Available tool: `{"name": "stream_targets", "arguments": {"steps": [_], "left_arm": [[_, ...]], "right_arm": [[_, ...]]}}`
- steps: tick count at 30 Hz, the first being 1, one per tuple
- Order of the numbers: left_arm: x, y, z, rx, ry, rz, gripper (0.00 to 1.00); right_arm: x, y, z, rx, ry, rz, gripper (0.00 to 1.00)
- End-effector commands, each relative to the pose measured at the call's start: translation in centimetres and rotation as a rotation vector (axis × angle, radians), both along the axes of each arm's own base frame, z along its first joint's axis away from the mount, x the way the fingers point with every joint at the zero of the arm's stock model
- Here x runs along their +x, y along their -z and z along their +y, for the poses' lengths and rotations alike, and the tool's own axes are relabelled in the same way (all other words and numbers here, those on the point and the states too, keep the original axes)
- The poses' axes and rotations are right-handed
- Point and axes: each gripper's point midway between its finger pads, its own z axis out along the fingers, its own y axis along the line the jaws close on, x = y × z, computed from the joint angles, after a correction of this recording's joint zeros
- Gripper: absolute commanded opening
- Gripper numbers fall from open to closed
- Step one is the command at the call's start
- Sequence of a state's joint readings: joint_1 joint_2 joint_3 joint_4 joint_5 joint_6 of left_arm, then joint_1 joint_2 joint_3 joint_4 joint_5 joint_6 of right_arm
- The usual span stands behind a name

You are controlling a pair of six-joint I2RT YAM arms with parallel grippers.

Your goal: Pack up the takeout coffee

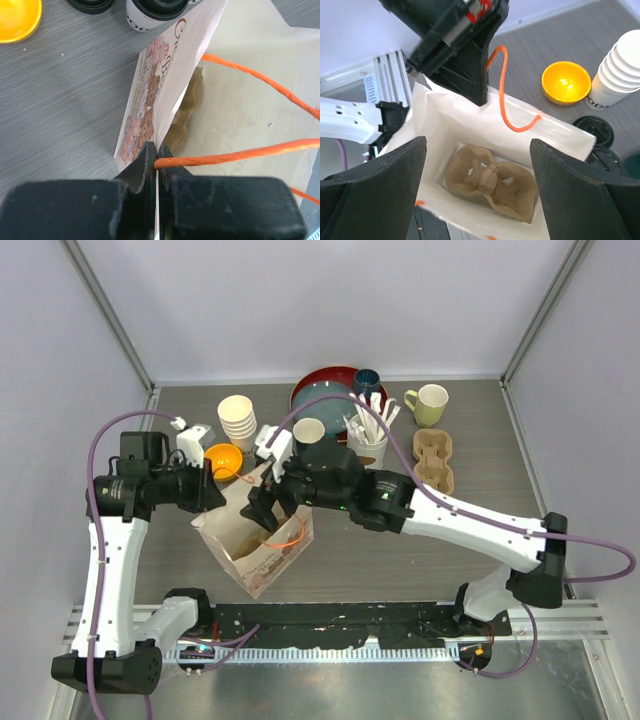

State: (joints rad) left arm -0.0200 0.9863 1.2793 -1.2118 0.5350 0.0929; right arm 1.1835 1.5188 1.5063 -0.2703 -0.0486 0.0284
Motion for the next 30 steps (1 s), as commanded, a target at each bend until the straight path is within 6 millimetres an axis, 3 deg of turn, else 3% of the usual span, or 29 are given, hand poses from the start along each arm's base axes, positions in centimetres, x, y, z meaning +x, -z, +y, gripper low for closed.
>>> {"name": "stream_targets", "arguments": {"steps": [1,4,6,7,11,16,22,27,30], "left_arm": [[-0.6,-0.7,0.5,0.037,0.001,-0.020,0.00],[-1.1,-0.9,0.7,0.047,-0.003,-0.020,0.00],[-1.1,-0.9,0.9,0.058,-0.009,-0.024,0.00],[-1.2,-0.8,1.1,0.069,-0.013,-0.025,0.00],[-1.5,-0.4,1.4,0.085,-0.015,-0.018,0.00],[-1.5,0.0,2.5,0.106,-0.057,-0.006,0.00],[-1.6,-0.3,3.7,0.125,-0.107,-0.018,0.00],[-1.8,-0.4,4.3,0.133,-0.129,-0.025,0.00],[-1.9,-0.9,4.5,0.136,-0.137,-0.020,0.00]], "right_arm": [[0.0,-7.4,-3.0,0.164,0.048,-0.070,0.90],[3.3,-7.9,-6.1,0.160,0.203,-0.058,0.90],[4.9,-6.9,-7.6,0.144,0.252,-0.001,0.90],[6.9,-6.5,-9.0,0.136,0.305,0.011,0.90],[9.5,-3.4,-11.3,0.021,0.360,0.021,0.88],[10.0,-1.3,-11.5,-0.088,0.260,-0.005,0.87],[12.7,0.1,-12.2,-0.146,0.200,-0.030,0.84],[14.0,1.8,-11.8,-0.213,0.098,-0.047,0.74],[15.7,3.3,-12.5,-0.282,0.158,-0.020,0.68]]}}
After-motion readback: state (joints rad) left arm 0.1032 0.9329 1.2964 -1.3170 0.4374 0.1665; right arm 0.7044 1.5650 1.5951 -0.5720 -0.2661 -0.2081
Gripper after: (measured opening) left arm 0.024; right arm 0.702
